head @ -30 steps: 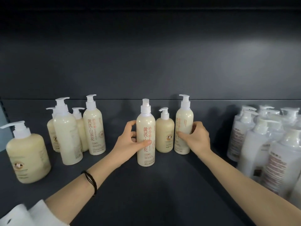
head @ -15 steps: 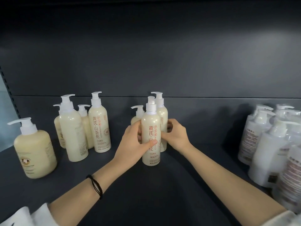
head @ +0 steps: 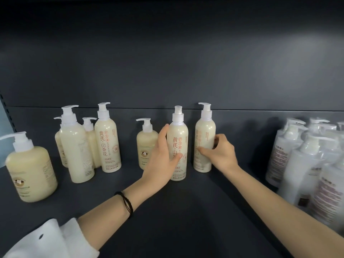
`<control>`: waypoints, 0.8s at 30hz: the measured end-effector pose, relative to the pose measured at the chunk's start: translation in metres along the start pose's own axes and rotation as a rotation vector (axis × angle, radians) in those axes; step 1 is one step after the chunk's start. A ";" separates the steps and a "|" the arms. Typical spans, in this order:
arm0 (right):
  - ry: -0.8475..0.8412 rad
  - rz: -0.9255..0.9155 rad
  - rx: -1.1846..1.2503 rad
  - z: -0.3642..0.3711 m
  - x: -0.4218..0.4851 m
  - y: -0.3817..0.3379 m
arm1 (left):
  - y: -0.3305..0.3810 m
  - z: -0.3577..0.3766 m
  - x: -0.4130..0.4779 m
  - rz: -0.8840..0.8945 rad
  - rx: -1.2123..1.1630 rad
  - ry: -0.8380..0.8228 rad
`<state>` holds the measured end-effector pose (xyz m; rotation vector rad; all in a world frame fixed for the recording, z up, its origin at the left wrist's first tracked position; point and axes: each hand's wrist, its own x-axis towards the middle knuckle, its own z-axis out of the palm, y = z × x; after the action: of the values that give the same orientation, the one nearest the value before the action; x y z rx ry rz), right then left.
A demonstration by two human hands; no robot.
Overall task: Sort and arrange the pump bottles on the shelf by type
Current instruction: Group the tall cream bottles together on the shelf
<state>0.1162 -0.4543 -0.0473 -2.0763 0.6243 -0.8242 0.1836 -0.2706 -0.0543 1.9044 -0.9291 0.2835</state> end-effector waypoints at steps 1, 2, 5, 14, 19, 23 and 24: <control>0.018 0.003 -0.003 -0.004 -0.001 0.003 | 0.001 0.005 0.002 0.025 0.012 0.000; 0.036 -0.001 -0.005 -0.007 -0.002 0.006 | 0.002 0.009 0.004 0.042 0.026 0.003; 0.081 -0.056 -0.028 -0.015 -0.007 0.010 | 0.005 0.020 0.012 0.041 0.035 0.015; 0.117 -0.110 -0.055 -0.017 -0.012 0.014 | 0.018 0.027 0.025 -0.022 0.287 0.061; 0.183 -0.124 -0.024 -0.017 -0.013 0.012 | 0.020 0.025 0.024 -0.060 0.332 0.051; 0.306 -0.295 -0.130 -0.017 -0.018 -0.003 | 0.016 0.006 0.016 0.018 0.451 0.027; 0.314 -0.348 -0.173 -0.018 -0.020 -0.009 | 0.015 -0.004 0.012 0.063 0.546 0.010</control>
<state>0.0910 -0.4443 -0.0381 -2.2681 0.5188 -1.3558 0.1823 -0.2767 -0.0353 2.3652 -0.9726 0.6356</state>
